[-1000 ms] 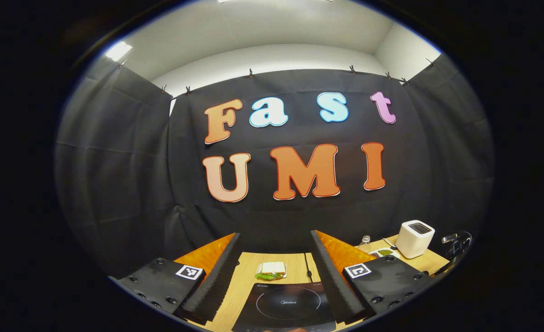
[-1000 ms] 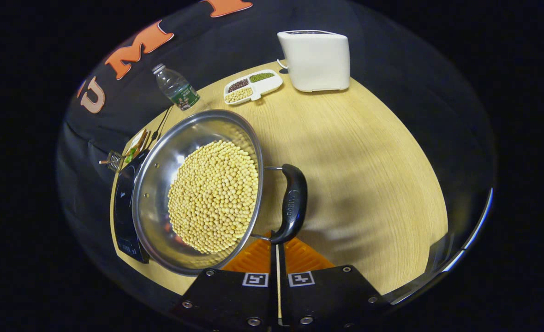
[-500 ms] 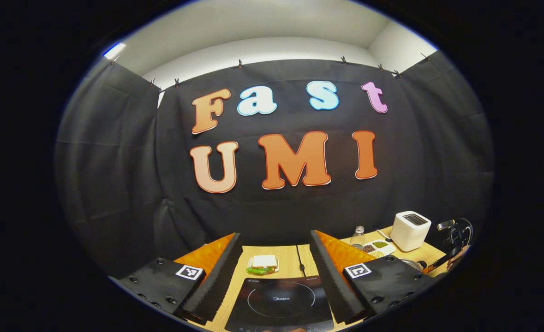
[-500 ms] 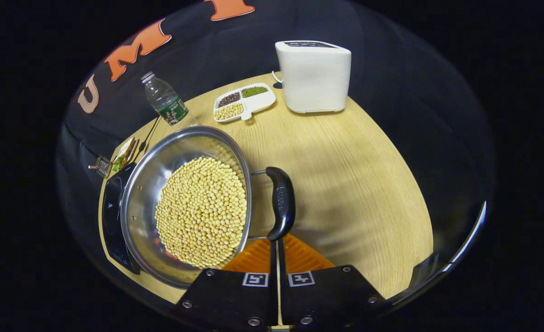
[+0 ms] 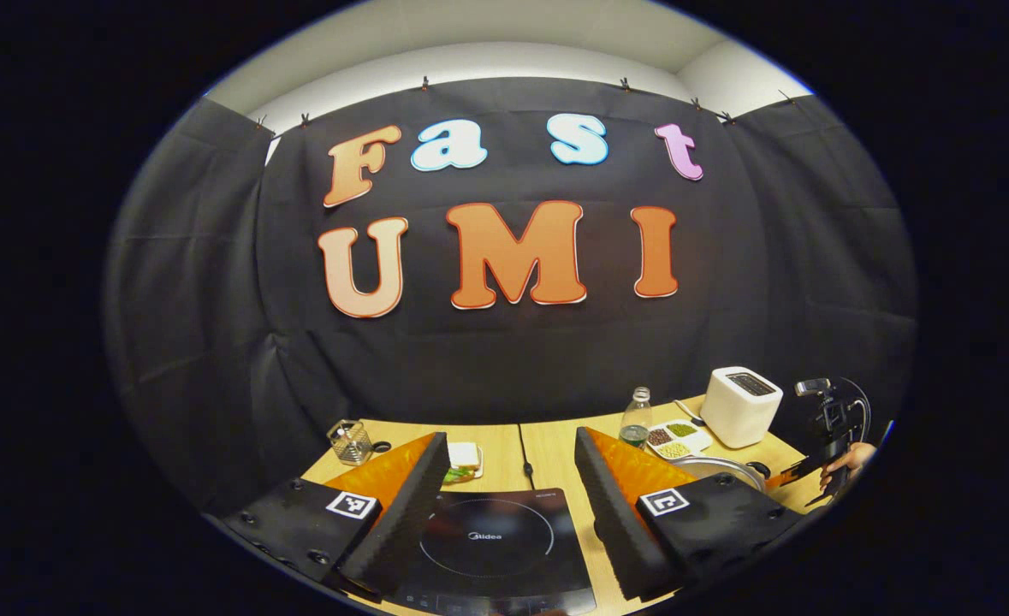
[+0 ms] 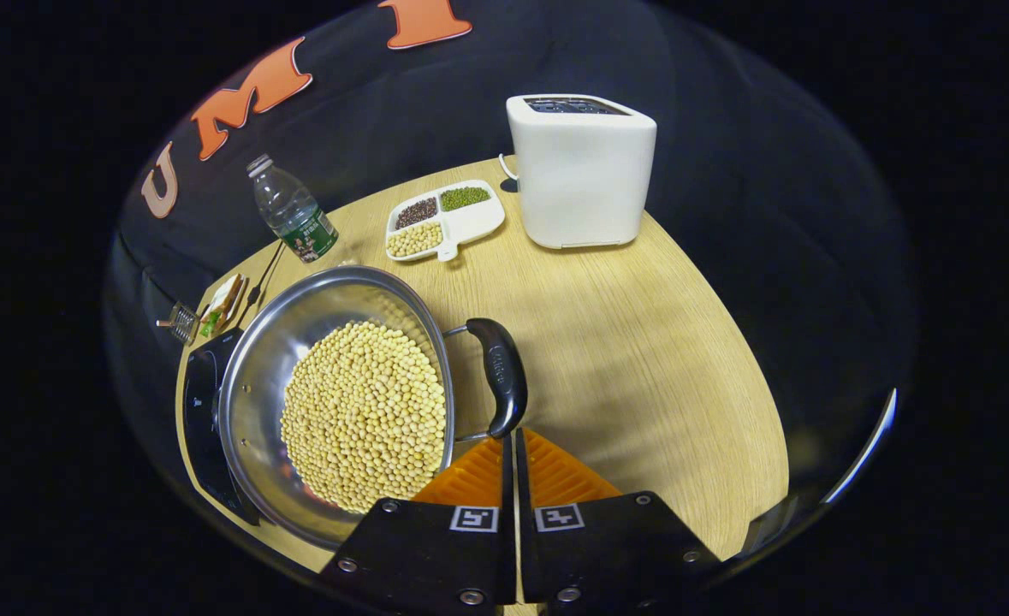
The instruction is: First push the handle of the pot to place it horizontally, then grasp the pot with both hands and set it on the induction cooktop.
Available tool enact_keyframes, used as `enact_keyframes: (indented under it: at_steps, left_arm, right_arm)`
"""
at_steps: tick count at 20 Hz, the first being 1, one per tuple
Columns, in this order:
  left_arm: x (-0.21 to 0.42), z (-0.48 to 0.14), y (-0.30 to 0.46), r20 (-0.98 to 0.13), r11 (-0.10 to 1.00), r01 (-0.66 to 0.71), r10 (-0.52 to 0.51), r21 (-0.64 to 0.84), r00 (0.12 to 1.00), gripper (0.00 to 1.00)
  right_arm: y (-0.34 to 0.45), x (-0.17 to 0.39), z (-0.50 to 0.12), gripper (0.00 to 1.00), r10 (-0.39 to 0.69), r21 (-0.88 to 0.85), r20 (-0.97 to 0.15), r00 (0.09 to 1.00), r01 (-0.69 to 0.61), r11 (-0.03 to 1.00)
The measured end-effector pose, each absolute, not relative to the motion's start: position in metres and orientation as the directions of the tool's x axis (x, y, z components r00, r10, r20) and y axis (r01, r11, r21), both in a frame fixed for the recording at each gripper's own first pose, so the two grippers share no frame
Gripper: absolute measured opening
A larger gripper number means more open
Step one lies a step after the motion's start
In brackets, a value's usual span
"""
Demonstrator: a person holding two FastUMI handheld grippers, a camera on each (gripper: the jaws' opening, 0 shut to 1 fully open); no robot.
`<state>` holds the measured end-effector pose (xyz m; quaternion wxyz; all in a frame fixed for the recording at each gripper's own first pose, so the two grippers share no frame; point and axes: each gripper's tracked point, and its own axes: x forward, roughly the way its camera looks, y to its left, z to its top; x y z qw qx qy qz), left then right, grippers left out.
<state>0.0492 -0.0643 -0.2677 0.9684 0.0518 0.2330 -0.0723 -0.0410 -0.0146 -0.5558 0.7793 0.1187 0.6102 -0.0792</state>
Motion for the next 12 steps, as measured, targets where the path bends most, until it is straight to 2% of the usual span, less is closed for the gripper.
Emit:
enact_keyframes:
  at_steps: [2,6,7,8,9,11,12]
  left_arm:
    - [0.045,-0.279,-0.068,-0.481,0.983,0.175,-0.125,0.061,0.868,0.96]
    - [0.041,-0.306,-0.079,-0.545,0.978,0.202,-0.148,0.041,0.825,0.99]
    - [0.04,-0.314,-0.083,-0.563,0.977,0.212,-0.158,0.03,0.811,0.96]
    - [0.04,-0.322,-0.088,-0.579,0.975,0.222,-0.172,0.016,0.797,1.0]
    - [0.038,-0.331,-0.094,-0.6,0.972,0.235,-0.188,0.0,0.778,0.96]
    - [0.032,-0.349,-0.108,-0.641,0.966,0.256,-0.216,-0.032,0.737,0.96]
    - [0.029,-0.36,-0.115,-0.662,0.962,0.268,-0.228,-0.043,0.714,0.96]
  right_arm:
    - [-0.017,-0.042,-0.555,0.02,-0.001,0.062,-0.966,0.258,0.239,0.969]
    - [-0.025,-0.044,-0.533,0.04,0.0,0.07,-0.958,0.288,0.232,0.97]
    - [-0.024,-0.044,-0.525,0.07,0.023,0.095,-0.953,0.304,0.227,0.969]
    - [-0.023,-0.045,-0.519,0.1,0.038,0.11,-0.948,0.315,0.214,0.971]
    - [-0.025,-0.045,-0.514,0.19,0.04,0.112,-0.944,0.329,0.202,0.973]
    - [-0.025,-0.04,-0.505,0.28,0.043,0.114,-0.932,0.359,0.182,0.977]
    - [-0.023,-0.038,-0.501,0.36,0.05,0.122,-0.928,0.37,0.173,0.977]
